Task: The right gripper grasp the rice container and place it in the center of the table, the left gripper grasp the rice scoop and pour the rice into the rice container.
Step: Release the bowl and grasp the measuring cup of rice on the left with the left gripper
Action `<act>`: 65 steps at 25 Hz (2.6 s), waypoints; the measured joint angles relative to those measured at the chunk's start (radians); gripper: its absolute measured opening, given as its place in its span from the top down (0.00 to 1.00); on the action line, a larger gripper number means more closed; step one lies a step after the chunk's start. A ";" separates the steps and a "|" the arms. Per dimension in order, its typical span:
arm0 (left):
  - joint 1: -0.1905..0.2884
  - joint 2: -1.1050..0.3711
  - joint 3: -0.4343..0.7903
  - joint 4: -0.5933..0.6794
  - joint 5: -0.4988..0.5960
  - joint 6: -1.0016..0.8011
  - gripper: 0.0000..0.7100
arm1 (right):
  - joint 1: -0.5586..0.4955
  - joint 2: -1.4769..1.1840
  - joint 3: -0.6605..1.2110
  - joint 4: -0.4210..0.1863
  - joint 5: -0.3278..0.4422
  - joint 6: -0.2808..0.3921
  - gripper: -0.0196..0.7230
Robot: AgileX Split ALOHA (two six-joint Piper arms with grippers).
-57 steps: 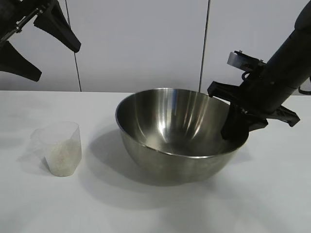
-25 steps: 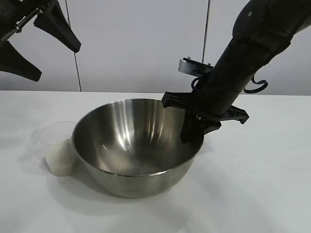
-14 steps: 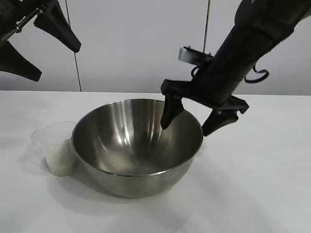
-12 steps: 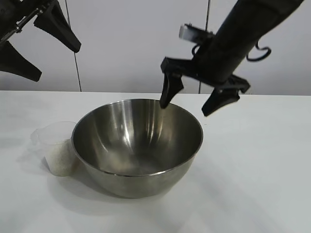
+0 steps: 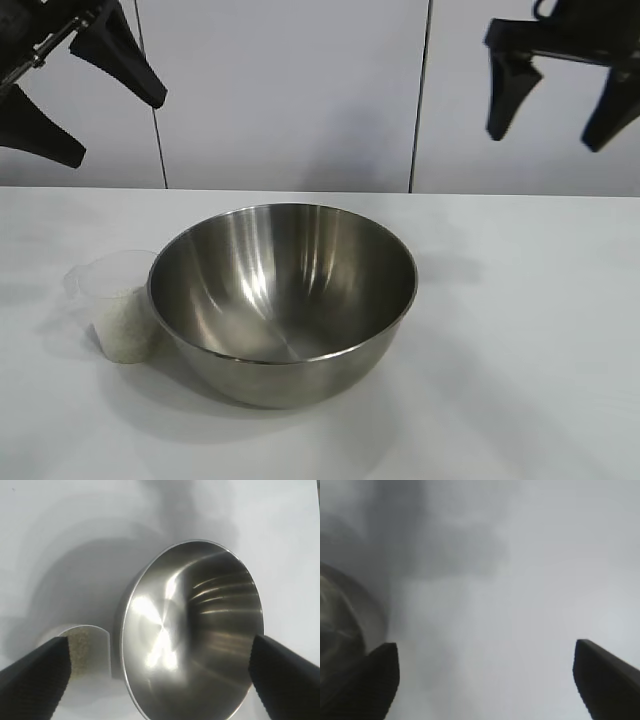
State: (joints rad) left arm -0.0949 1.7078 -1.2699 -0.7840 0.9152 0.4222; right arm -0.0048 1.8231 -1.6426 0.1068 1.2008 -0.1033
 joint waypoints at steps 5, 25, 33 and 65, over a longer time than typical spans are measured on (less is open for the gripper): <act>0.000 0.000 0.000 0.000 0.000 0.000 0.02 | -0.124 -0.129 0.042 -0.011 0.016 -0.013 0.13; 0.000 0.000 0.000 -0.002 0.000 0.000 0.02 | -0.118 -1.645 1.152 -0.010 -0.142 0.083 0.17; 0.000 0.000 0.000 -0.002 0.000 0.000 0.02 | -0.103 -1.814 1.156 -0.010 -0.095 0.039 0.17; -0.143 -0.339 0.232 0.033 -0.699 0.261 0.07 | -0.014 -1.841 1.172 -0.031 -0.107 0.031 0.17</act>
State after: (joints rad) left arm -0.2377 1.3693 -1.0383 -0.7506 0.2161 0.6834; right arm -0.0186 -0.0177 -0.4703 0.0753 1.0936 -0.0724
